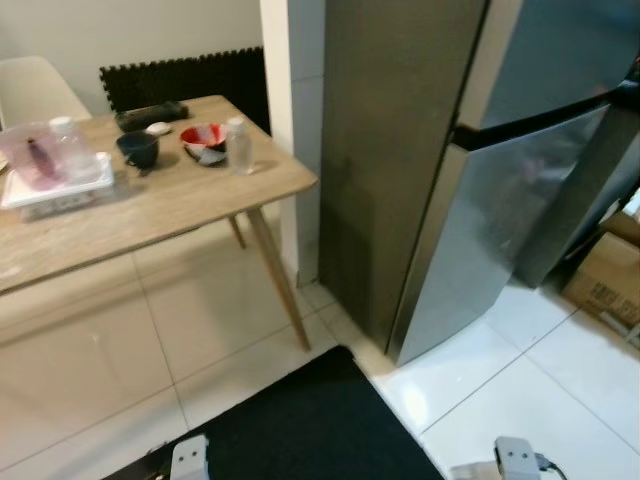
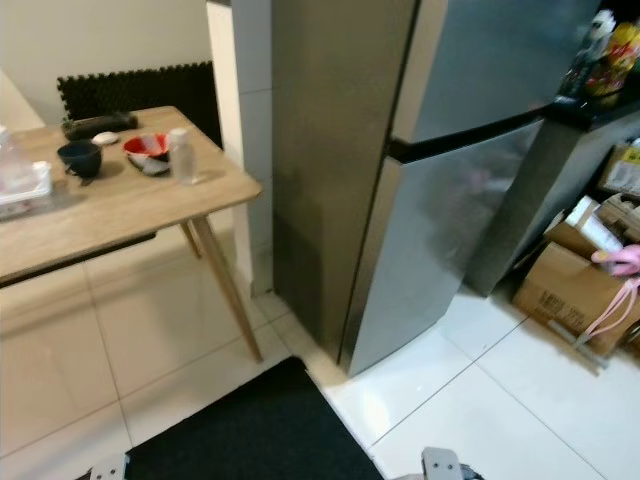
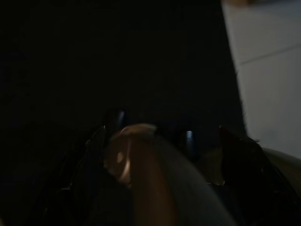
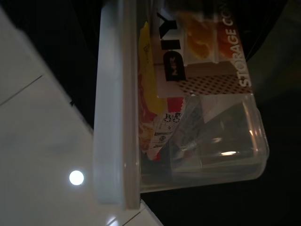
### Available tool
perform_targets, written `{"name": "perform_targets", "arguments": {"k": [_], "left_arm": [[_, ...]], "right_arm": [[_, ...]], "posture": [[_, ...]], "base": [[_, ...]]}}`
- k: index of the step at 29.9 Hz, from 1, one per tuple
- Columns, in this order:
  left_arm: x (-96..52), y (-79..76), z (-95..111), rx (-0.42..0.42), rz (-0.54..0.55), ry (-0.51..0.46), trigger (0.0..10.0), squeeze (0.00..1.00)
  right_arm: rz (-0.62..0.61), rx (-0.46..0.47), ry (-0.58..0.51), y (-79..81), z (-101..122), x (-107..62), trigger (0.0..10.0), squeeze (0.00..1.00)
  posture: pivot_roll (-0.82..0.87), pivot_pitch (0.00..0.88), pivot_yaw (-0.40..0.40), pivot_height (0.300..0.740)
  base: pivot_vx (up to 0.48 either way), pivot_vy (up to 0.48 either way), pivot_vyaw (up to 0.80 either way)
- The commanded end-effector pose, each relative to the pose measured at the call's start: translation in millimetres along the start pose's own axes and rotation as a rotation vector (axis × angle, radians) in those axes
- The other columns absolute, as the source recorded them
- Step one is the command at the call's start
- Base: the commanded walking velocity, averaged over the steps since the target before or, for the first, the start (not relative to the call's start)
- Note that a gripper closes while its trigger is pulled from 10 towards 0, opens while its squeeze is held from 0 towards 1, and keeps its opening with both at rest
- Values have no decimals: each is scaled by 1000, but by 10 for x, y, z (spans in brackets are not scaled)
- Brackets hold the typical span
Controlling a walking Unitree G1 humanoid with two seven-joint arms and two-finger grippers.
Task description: Restocking fridge
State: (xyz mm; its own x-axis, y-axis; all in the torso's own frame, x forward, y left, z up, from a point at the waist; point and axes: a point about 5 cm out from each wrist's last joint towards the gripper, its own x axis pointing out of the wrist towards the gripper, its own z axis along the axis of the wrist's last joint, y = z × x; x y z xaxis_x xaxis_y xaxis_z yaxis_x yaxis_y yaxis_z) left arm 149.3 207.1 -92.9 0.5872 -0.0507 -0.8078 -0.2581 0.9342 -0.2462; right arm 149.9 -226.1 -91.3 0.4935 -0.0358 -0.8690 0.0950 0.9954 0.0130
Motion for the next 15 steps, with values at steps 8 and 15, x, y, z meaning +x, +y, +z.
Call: {"name": "perform_targets", "arguments": {"k": [8, 15], "left_arm": [[-27, 43, -86, 0, 10, 32, 10000, 0], [-26, 42, -84, 3, 10, 32, 10000, 0]], "right_arm": [[-56, -45, 13, -51, 10, -3, 10000, 0], [-57, -44, 13, -58, 10, -4, 10000, 0]], "posture": [[-65, 0, 1, 740], [-65, 0, 1, 740]], "base": [[0, -458, 380], [0, -458, 0]]}}
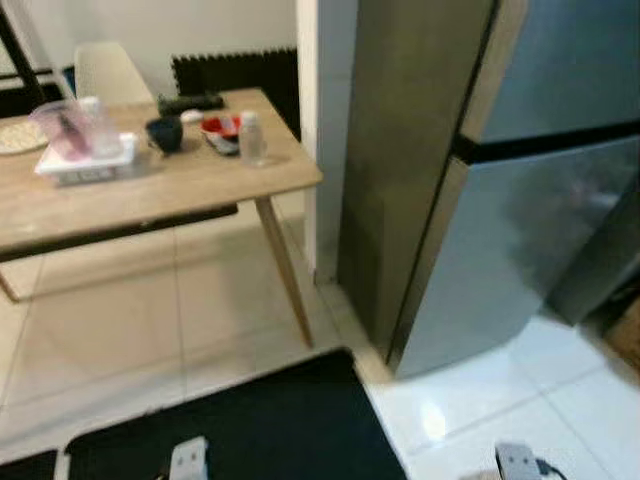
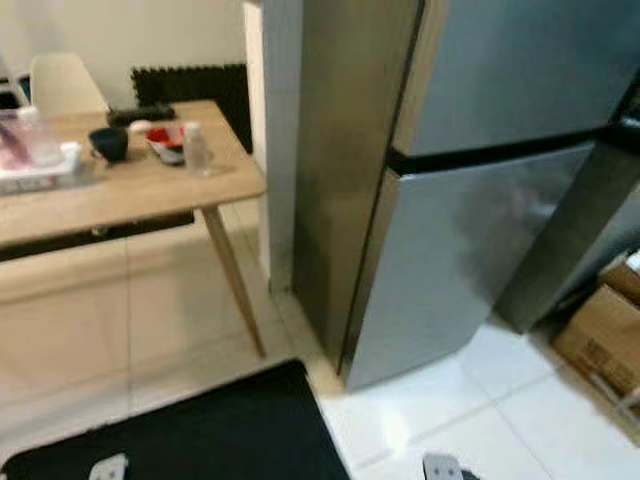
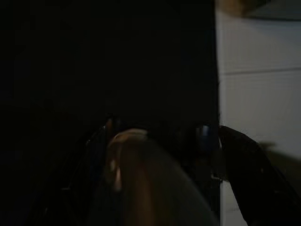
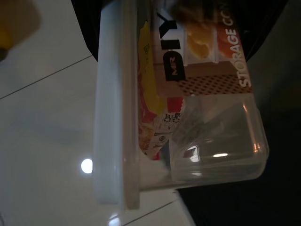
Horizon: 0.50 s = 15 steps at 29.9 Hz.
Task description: Restocking fridge
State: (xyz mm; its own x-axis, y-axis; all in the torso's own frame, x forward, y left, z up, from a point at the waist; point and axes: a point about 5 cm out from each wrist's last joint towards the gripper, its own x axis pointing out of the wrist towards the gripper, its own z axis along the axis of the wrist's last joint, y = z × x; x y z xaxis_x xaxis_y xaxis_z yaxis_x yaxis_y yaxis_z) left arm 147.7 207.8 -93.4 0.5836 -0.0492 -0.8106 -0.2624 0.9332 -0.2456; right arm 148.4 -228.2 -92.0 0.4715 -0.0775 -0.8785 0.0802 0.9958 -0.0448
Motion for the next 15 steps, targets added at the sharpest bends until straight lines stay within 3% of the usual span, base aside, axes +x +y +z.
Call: {"name": "perform_targets", "arguments": {"k": [1, 11, 15], "left_arm": [[-21, 34, -70, 9, 9, 29, 10000, 0], [-14, 26, -52, 13, 7, 27, 10000, 0], [-9, 31, -42, -3, 29, 27, 10000, 0]], "right_arm": [[-15, -4, -7, -38, 21, -3, 10000, 0], [-24, -22, 3, -60, 10, -7, 10000, 0], [-25, -29, 3, -60, 24, -5, 10000, 0]], "posture": [[-67, 0, 0, 740], [-68, 0, -1, 740], [-67, 0, 0, 740]], "base": [[0, -458, 0], [0, -430, 0], [0, -148, 0]]}}
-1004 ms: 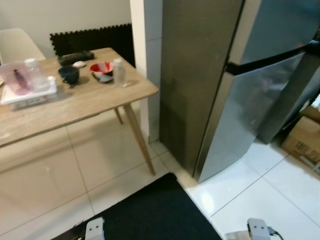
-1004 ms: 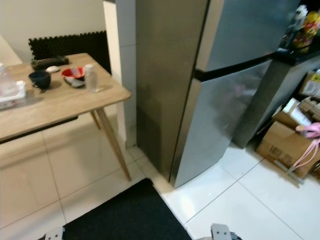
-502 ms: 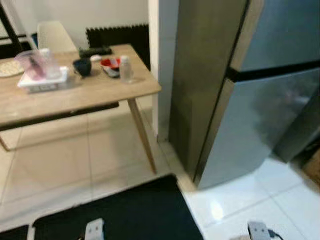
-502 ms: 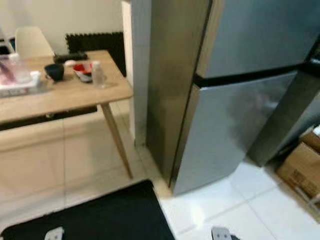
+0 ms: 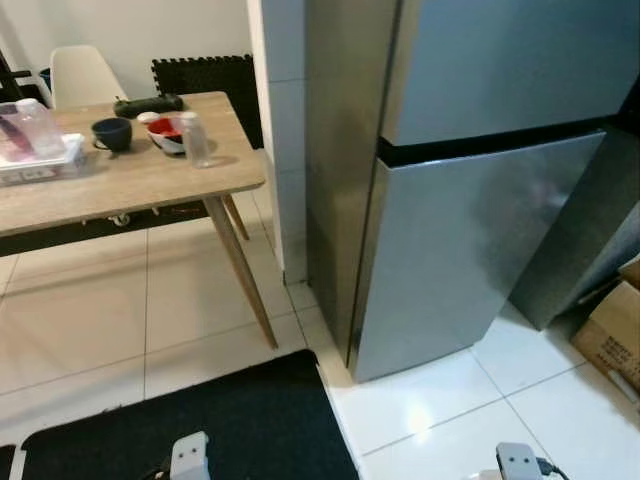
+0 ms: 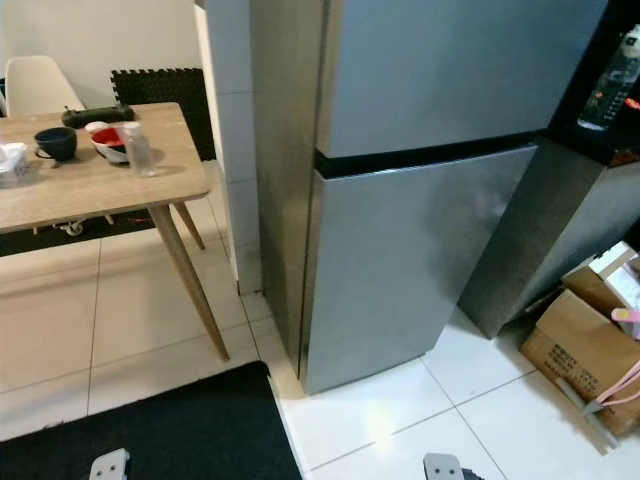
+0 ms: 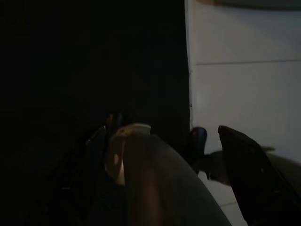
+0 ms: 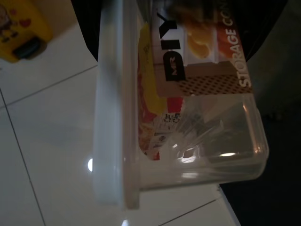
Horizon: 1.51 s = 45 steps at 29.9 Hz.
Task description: Restocking fridge
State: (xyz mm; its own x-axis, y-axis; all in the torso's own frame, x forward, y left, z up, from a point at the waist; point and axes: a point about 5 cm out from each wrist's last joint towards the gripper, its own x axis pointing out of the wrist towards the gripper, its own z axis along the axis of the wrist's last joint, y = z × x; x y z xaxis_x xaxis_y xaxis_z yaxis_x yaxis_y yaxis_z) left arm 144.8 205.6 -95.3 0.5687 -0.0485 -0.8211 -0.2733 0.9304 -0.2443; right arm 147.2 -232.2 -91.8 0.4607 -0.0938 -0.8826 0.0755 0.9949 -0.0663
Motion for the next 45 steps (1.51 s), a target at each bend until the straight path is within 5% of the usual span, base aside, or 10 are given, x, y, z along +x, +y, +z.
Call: {"name": "perform_targets", "arguments": {"k": [1, 45], "left_arm": [[-9, 40, -5, 4, 23, 11, 10000, 0], [-5, -13, -24, 49, -24, 9, 10000, 0]], "right_arm": [[-9, -17, -7, -20, 33, 1, 10000, 0], [-18, -14, 11, 12, -8, 3, 10000, 0]], "posture": [[-67, 0, 0, 740], [-70, 0, 6, 740]], "base": [[0, 0, 0], [165, -11, 0]]}}
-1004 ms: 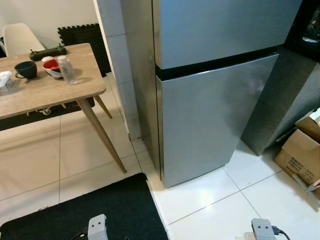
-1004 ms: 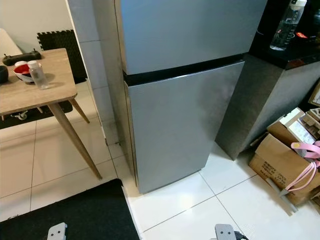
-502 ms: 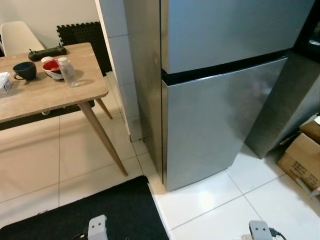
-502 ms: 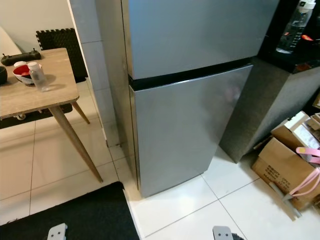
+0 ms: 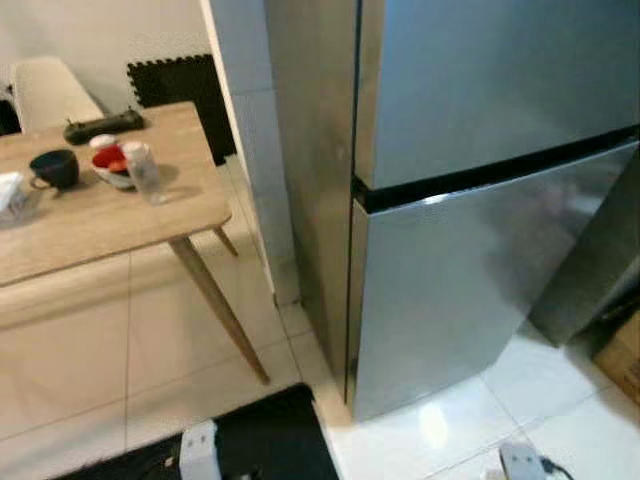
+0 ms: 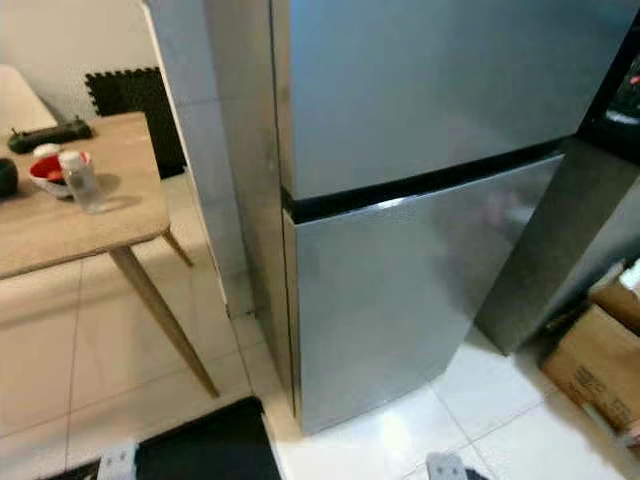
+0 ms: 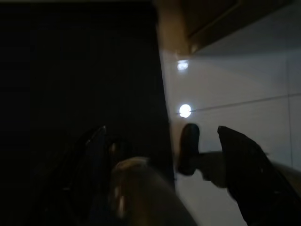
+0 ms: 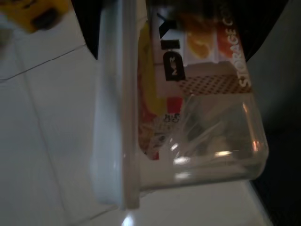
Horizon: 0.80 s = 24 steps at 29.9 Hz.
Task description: Restocking fridge
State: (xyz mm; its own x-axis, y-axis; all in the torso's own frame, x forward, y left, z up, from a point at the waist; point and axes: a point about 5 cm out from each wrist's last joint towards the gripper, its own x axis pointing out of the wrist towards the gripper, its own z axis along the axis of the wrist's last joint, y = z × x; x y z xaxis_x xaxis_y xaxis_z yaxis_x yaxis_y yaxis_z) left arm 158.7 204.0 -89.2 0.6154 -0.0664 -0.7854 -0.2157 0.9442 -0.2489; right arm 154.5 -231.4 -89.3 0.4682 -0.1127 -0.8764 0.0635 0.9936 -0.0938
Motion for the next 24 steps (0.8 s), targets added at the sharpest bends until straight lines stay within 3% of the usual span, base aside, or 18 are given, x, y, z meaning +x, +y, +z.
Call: {"name": "perform_targets", "arguments": {"k": [1, 6, 24], "left_arm": [[-44, 41, -162, 4, 8, 60, 10000, 0], [-42, 38, -160, -4, 11, 56, 10000, 0], [-6, 58, 87, -59, 11, -50, 10000, 0]], "right_arm": [[1, 9, 22, 3, -85, -9, 10000, 0], [0, 10, 22, 4, -83, -9, 10000, 0], [4, 0, 26, 0, -88, -10, 10000, 0]], "posture": [[-70, 0, 6, 740], [-70, 0, 6, 740], [-68, 0, 2, 740]], "base": [[0, -480, 0], [0, -467, 0], [0, 0, 0]]}}
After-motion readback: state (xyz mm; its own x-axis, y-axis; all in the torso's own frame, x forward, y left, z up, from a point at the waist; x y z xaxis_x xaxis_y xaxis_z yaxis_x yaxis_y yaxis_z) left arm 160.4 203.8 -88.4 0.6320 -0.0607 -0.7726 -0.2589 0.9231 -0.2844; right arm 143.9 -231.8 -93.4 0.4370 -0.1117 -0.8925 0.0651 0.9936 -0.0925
